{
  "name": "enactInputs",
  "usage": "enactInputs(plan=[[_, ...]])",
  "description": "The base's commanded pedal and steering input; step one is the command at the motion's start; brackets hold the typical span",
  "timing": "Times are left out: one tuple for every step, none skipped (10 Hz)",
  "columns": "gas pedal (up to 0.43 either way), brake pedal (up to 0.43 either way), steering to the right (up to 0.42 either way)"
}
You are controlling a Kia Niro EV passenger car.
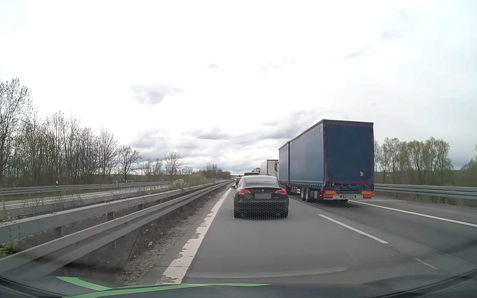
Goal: Follow the waypoints while adhering to traffic rules and regulations
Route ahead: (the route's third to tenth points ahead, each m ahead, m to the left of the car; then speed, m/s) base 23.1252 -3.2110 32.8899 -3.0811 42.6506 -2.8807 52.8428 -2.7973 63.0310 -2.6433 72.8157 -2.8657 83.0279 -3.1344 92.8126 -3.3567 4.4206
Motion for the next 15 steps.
enactInputs(plan=[[0.087, 0.000, 0.000], [0.087, 0.000, 0.000], [0.098, 0.000, 0.000], [0.098, 0.000, -0.001], [0.098, 0.000, 0.000], [0.110, 0.000, 0.000], [0.118, 0.000, -0.001], [0.118, 0.000, 0.000], [0.118, 0.000, 0.000], [0.118, 0.000, -0.001], [0.118, 0.000, -0.001], [0.118, 0.000, -0.001], [0.118, 0.000, -0.001], [0.118, 0.000, 0.000], [0.118, 0.000, 0.000]])
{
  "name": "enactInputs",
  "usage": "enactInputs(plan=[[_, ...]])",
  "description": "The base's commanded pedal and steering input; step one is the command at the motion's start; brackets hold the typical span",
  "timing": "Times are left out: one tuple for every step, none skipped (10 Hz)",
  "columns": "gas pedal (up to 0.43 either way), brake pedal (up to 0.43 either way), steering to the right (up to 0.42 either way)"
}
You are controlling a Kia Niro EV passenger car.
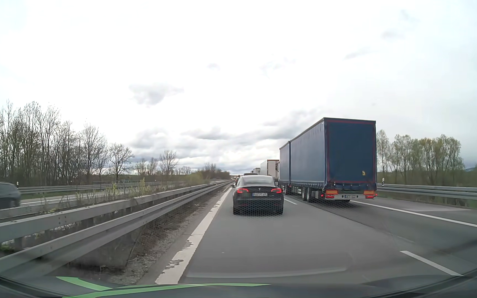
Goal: Follow the waypoints while adhering to traffic rules and regulations
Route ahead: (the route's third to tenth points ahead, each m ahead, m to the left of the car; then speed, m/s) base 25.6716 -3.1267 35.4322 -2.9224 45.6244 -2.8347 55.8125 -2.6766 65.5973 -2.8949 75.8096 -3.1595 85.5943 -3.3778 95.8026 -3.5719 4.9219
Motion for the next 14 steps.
enactInputs(plan=[[0.118, 0.000, 0.000], [0.130, 0.000, 0.000], [0.130, 0.000, 0.000], [0.130, 0.000, 0.000], [0.130, 0.000, 0.001], [0.130, 0.000, 0.001], [0.130, 0.000, 0.001], [0.130, 0.000, 0.001], [0.130, 0.000, 0.001], [0.130, 0.000, 0.001], [0.130, 0.000, 0.001], [0.130, 0.000, 0.001], [0.130, 0.000, 0.001], [0.130, 0.000, 0.001]])
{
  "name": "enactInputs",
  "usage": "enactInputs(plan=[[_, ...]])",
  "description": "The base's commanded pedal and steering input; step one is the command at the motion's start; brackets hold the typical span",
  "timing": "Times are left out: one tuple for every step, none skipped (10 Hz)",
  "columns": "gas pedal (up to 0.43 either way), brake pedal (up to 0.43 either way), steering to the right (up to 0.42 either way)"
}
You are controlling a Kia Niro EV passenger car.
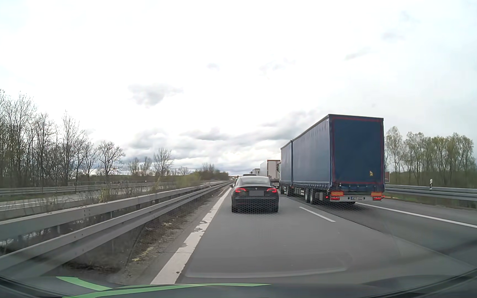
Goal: Follow the waypoints while adhering to traffic rules and regulations
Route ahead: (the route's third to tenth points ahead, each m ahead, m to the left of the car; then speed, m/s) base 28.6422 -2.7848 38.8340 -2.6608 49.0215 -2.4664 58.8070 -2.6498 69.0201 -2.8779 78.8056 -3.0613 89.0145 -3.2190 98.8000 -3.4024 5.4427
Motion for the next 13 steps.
enactInputs(plan=[[0.130, 0.000, 0.001], [0.130, 0.000, 0.001], [0.130, 0.000, 0.001], [0.130, 0.000, 0.001], [0.130, 0.000, 0.001], [0.130, 0.000, 0.001], [0.130, 0.000, 0.001], [0.130, 0.000, 0.001], [0.130, 0.000, 0.001], [0.130, 0.000, 0.001], [0.130, 0.000, 0.001], [0.130, 0.000, 0.001], [0.130, 0.000, 0.000]])
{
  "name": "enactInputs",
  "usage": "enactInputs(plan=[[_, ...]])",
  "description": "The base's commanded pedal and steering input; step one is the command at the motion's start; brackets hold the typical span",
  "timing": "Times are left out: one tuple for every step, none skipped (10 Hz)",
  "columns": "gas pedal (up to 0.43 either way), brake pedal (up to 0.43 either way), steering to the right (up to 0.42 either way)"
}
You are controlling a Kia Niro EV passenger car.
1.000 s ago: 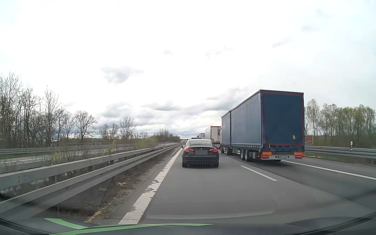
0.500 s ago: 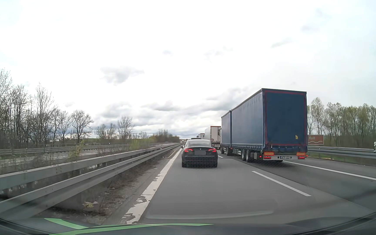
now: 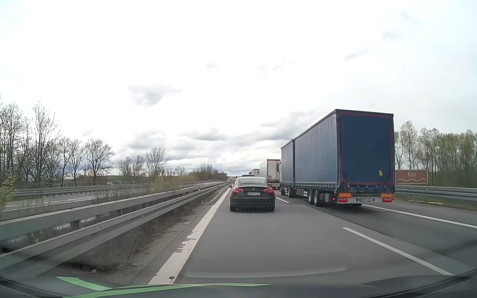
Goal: Follow the waypoints while adhering to traffic rules and regulations
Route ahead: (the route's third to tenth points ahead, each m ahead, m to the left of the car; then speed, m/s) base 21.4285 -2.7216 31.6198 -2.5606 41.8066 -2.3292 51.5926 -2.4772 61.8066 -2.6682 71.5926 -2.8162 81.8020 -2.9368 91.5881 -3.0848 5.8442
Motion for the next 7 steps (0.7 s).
enactInputs(plan=[[0.130, 0.000, 0.000], [0.130, 0.000, 0.000], [0.130, 0.000, 0.000], [0.130, 0.000, 0.000], [0.130, 0.000, 0.000], [0.130, 0.000, 0.000], [0.130, 0.000, 0.000]])
